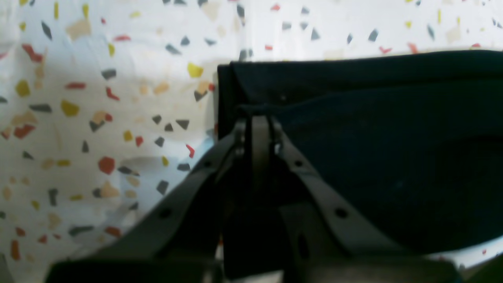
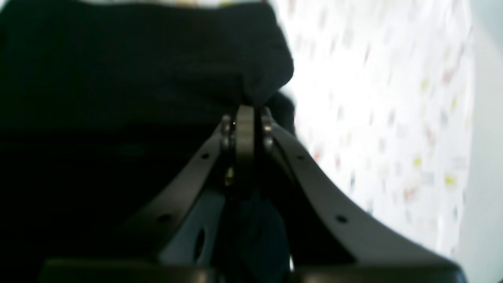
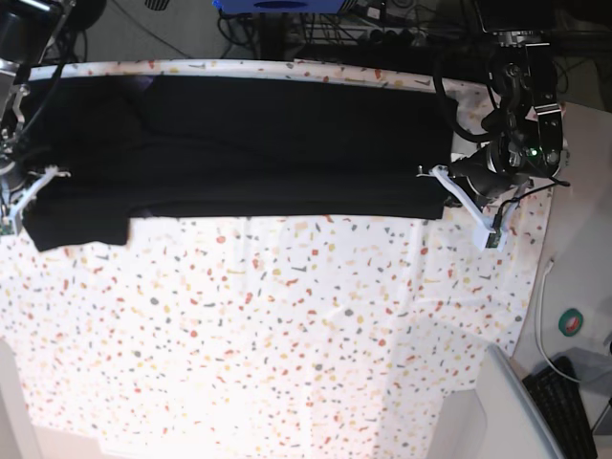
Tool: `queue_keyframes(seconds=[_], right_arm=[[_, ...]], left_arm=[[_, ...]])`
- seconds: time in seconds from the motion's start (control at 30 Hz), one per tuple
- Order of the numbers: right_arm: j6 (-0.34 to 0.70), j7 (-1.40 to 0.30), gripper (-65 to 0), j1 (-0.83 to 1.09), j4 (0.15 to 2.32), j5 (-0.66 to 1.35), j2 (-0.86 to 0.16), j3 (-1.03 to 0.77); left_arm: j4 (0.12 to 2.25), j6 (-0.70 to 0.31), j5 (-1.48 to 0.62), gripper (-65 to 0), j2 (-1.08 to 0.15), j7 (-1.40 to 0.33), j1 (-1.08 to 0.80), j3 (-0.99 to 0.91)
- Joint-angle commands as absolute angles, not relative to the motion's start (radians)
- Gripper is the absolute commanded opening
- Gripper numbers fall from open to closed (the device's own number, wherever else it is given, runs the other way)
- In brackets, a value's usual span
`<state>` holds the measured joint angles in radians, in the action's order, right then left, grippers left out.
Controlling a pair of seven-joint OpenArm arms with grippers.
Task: Layout the t-shirt on the table in an organized manner, then fold the t-shirt properly
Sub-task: 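Fold the hem with both grippers over toward the collar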
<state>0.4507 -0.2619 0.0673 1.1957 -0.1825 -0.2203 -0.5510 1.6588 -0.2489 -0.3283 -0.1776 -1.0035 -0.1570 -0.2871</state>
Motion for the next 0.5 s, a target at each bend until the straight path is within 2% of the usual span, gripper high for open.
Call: queue_keyframes(seconds=[0.0,0.47], right_arm=[[0.440,-0.243,-65.0,0.065,1.231,-0.177,-0.239,-0.561],[0.440,-0.390,-65.0,0.203,1.451,-0.176,-0.171,-0.564]], left_arm=[[1.678,-0.245,-0.321,-65.0,-0.193,-0.990,-0.151,-0.312],[1.675,-0.245,-0.318,-65.0,-0.193,-0.987,-0.162,-0.315]])
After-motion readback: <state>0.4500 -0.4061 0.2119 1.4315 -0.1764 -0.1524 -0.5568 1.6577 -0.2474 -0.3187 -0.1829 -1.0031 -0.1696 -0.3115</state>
